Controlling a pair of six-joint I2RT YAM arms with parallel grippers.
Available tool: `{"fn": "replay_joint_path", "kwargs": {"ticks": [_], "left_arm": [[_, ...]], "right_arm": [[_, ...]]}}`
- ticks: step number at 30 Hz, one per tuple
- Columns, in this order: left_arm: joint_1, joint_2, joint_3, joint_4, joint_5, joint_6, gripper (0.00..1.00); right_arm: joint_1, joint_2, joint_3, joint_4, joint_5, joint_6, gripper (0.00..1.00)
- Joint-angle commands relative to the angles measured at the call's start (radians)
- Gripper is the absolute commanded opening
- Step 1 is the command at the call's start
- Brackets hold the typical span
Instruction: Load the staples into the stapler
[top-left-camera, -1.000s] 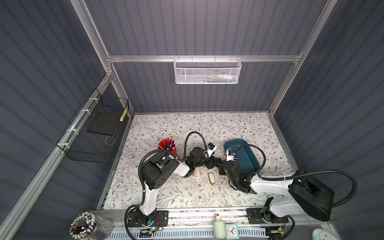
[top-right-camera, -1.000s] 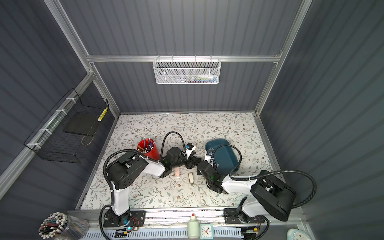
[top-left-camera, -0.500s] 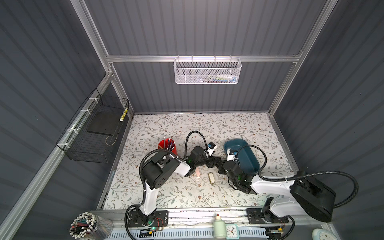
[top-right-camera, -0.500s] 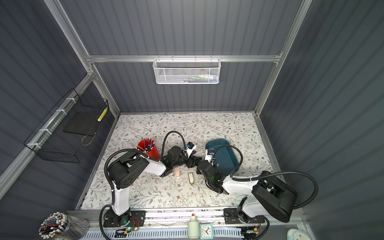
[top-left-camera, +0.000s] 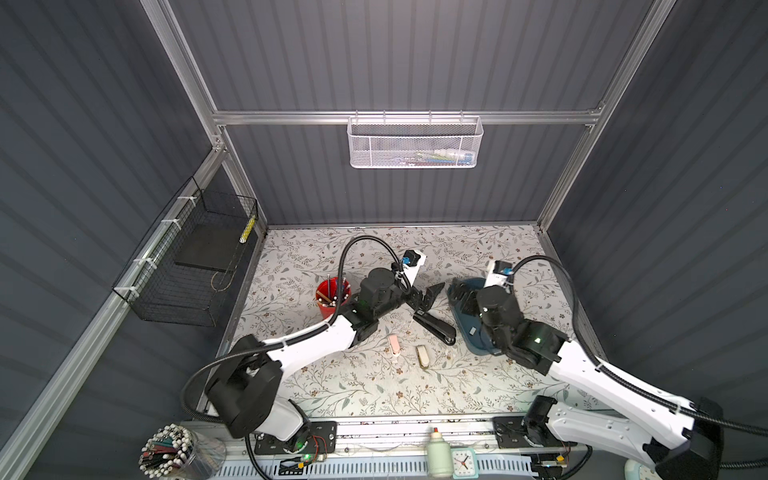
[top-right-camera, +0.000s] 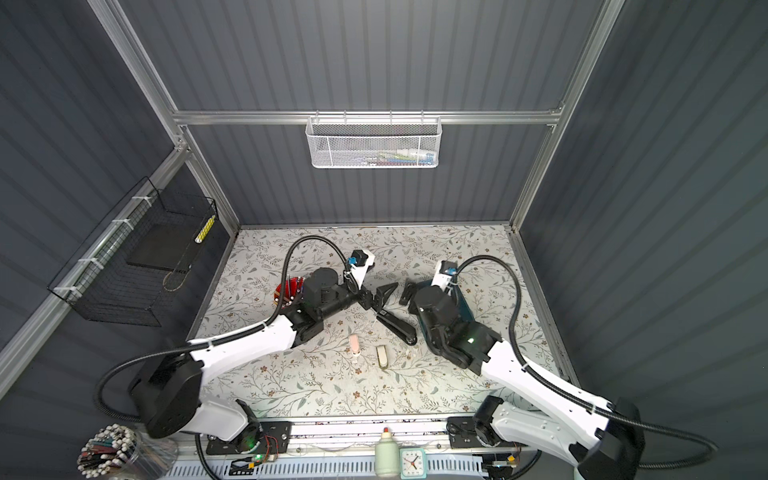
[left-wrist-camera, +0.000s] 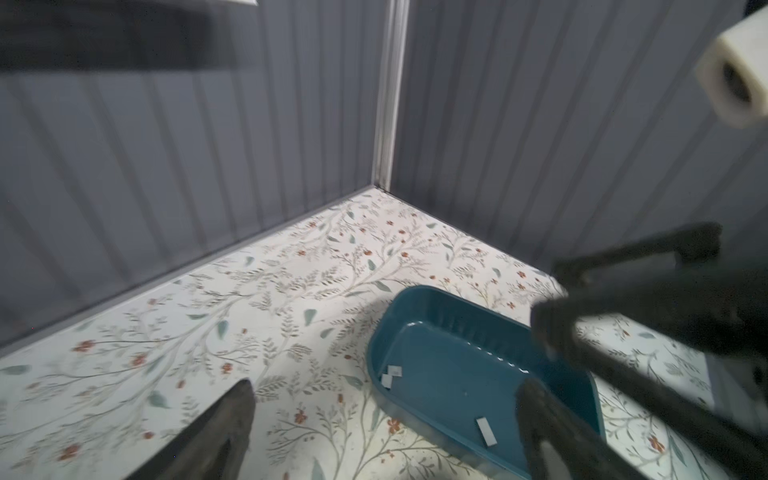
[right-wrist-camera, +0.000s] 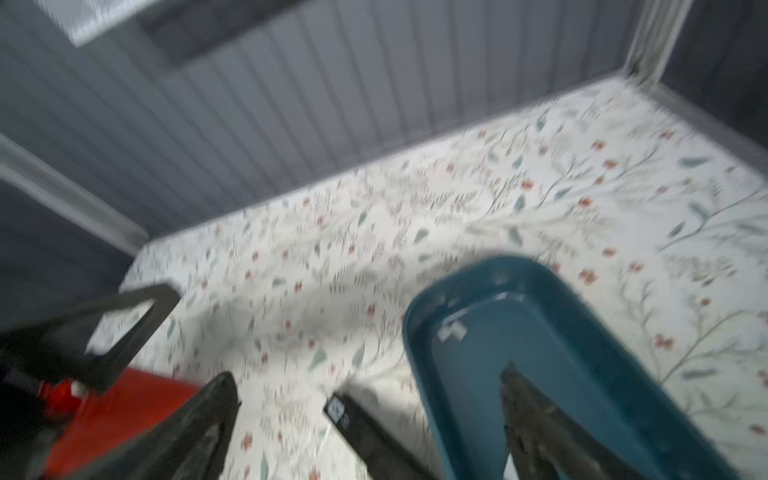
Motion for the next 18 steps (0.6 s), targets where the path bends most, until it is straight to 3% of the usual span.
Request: {"fn": "replay_joint_path", "kwargs": {"ticks": [1,3,5,9,12,18], "left_arm": [[0.029,-0.119,0.026,-0.293,-0.369,-0.077,1.0],[0.153,-0.225,-0.014,-0.361,-0.405,-0.128,1.0],[0.3,-0.303,-0.079,-0.381,-0.397,-0.167,1.0],[0.497,-0.397,-0.231,-0.367,-0.44,-0.143,1.0],[0.585,-0.418,-0.3,-0.376,-0.506,-0.135,1.0],[0.788,-0.337,-0.382,-0.321,-0.474,-0.134,1.0]], "right_arm": [[-0.087,-0.008,-0.072,0.12,0.182,-0.239,0.99],[-0.244,-0.011,-0.106,0.127,0.16,-0.293,0.99],[-0.422,-0.023,-0.168,0.136,0.119,-0.266,0.99],[-0.695,-0.118,-0.373,0.339,-0.023,-0.344,0.99],[-0.786,-0.144,-0.457,0.395,-0.134,-0.317,0.99],[-0.822,0.068,-0.525,0.621,-0.073,-0.332,0.99]]}}
